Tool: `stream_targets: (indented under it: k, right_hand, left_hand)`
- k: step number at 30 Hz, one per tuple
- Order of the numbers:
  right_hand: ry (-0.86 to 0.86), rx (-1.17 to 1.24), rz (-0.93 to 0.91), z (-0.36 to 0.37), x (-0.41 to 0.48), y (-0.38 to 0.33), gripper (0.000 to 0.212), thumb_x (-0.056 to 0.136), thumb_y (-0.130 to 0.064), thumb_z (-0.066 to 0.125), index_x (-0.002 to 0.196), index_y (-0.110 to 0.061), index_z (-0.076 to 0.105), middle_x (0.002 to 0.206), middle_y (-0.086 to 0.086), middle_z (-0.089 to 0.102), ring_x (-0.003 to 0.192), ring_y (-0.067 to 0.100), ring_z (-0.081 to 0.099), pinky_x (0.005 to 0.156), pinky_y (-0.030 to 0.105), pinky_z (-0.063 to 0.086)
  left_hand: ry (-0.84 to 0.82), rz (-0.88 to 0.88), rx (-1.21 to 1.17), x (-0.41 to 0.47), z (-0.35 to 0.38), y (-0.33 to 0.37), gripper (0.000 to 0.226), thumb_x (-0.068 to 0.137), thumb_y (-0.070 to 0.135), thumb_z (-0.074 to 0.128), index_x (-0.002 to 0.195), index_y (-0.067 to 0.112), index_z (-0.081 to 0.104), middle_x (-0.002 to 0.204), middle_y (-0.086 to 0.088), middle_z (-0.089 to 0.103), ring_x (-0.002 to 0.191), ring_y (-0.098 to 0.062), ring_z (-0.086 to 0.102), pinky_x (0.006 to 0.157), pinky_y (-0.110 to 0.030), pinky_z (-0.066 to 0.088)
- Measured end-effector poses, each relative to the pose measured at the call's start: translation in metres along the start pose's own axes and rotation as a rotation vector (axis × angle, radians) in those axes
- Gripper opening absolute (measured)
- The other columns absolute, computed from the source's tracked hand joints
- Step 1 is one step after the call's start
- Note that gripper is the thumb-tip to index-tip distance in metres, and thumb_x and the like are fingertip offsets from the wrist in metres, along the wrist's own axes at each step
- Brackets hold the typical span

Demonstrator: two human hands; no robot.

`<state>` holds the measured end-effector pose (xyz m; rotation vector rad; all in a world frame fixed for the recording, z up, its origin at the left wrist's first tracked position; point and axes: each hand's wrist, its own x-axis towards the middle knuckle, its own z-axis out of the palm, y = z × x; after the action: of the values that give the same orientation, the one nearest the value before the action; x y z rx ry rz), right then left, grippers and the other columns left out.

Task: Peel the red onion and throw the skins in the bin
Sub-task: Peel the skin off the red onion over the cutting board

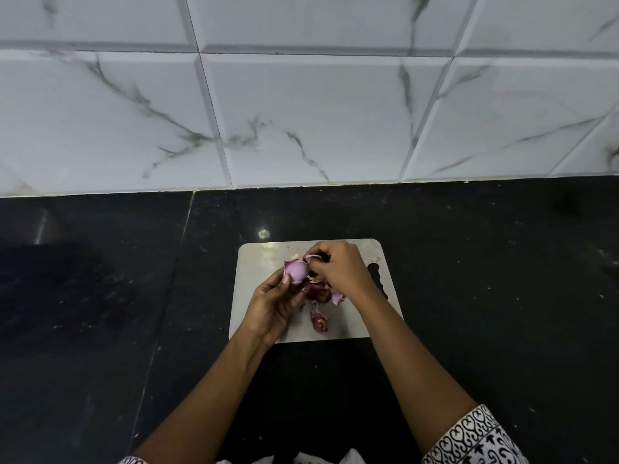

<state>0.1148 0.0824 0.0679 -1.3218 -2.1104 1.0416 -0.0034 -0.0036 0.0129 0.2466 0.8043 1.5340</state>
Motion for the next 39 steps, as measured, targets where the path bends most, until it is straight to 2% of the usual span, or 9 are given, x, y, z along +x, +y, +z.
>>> stream_targets:
  k: [2,4,8,11,14,18,26,30,39]
  right_hand:
    - [0.043,0.161,0.097,0.001,0.000,0.003,0.012,0.085,-0.014,0.061,0.089,-0.017,0.071,0.086,0.000,0.070,0.072,0.008,0.067,0.070,0.038,0.060]
    - [0.102,0.196,0.137,0.001,-0.002,0.008,0.014,0.087,-0.011,0.059,0.093,-0.015,0.071,0.089,0.003,0.071,0.073,0.010,0.068,0.076,0.037,0.059]
    - [-0.034,-0.159,0.101,-0.003,-0.005,0.013,0.031,0.090,-0.010,0.057,0.119,-0.018,0.062,0.114,0.006,0.067,0.068,0.018,0.069,0.071,0.031,0.058]
    - [-0.170,-0.212,0.129,-0.006,-0.007,0.007,0.037,0.088,-0.018,0.060,0.125,-0.023,0.057,0.115,0.009,0.067,0.054,0.020,0.064,0.069,0.033,0.058]
    - [-0.079,-0.042,0.078,-0.011,-0.007,-0.004,0.028,0.090,-0.023,0.058,0.117,-0.026,0.063,0.113,0.000,0.066,0.071,0.020,0.069,0.058,0.034,0.059]
    - [-0.102,0.095,0.006,-0.011,-0.002,-0.018,0.022,0.087,-0.031,0.063,0.107,-0.023,0.068,0.104,-0.004,0.068,0.087,0.015,0.067,0.073,0.034,0.059]
    - [-0.069,0.075,-0.022,-0.006,-0.004,-0.023,0.028,0.082,-0.031,0.070,0.106,-0.017,0.071,0.101,0.003,0.072,0.085,0.012,0.066,0.083,0.036,0.056]
    - [-0.036,-0.032,-0.093,-0.005,-0.012,-0.029,0.028,0.085,-0.027,0.067,0.110,-0.014,0.069,0.102,0.005,0.072,0.078,0.008,0.062,0.075,0.028,0.057]
    - [0.041,-0.257,-0.108,0.013,-0.013,-0.033,0.034,0.085,-0.034,0.064,0.108,-0.010,0.069,0.102,0.009,0.071,0.088,0.019,0.064,0.075,0.021,0.043]
  left_hand:
    - [0.023,0.003,-0.034,0.001,0.000,0.000,0.040,0.064,0.015,0.077,0.101,0.006,0.066,0.089,-0.009,0.074,0.076,-0.016,0.072,0.057,-0.022,0.056]
    - [0.044,-0.012,-0.043,0.002,0.000,0.001,0.024,0.084,0.008,0.056,0.107,0.006,0.062,0.091,-0.008,0.075,0.079,-0.016,0.072,0.058,-0.022,0.057]
    - [0.013,-0.034,-0.164,0.002,0.000,0.005,0.074,0.048,0.016,0.091,0.114,0.002,0.061,0.106,-0.016,0.070,0.090,-0.025,0.071,0.064,-0.027,0.059]
    - [-0.013,-0.057,-0.227,0.006,-0.004,0.006,0.088,0.040,0.015,0.094,0.119,0.001,0.058,0.111,-0.019,0.068,0.092,-0.028,0.070,0.072,-0.030,0.059]
    - [-0.015,-0.068,-0.235,0.007,-0.001,0.008,0.080,0.042,0.017,0.092,0.114,0.004,0.060,0.102,-0.016,0.070,0.083,-0.024,0.071,0.062,-0.027,0.058]
    - [0.009,-0.012,-0.171,0.007,0.002,0.010,0.034,0.079,0.016,0.059,0.112,0.008,0.062,0.101,-0.011,0.068,0.081,-0.020,0.068,0.061,-0.025,0.056]
    - [0.040,0.148,0.278,0.003,0.008,0.013,0.028,0.082,0.018,0.057,0.109,0.018,0.063,0.091,0.003,0.074,0.088,-0.011,0.068,0.069,-0.021,0.054]
    - [0.053,0.176,0.275,0.002,0.004,0.011,0.042,0.069,0.027,0.074,0.109,0.019,0.065,0.098,0.001,0.074,0.092,-0.016,0.069,0.072,-0.024,0.054]
    - [0.127,0.247,0.361,0.000,0.005,0.002,0.032,0.088,-0.001,0.053,0.111,0.019,0.063,0.100,0.009,0.073,0.093,-0.010,0.068,0.073,-0.023,0.055]
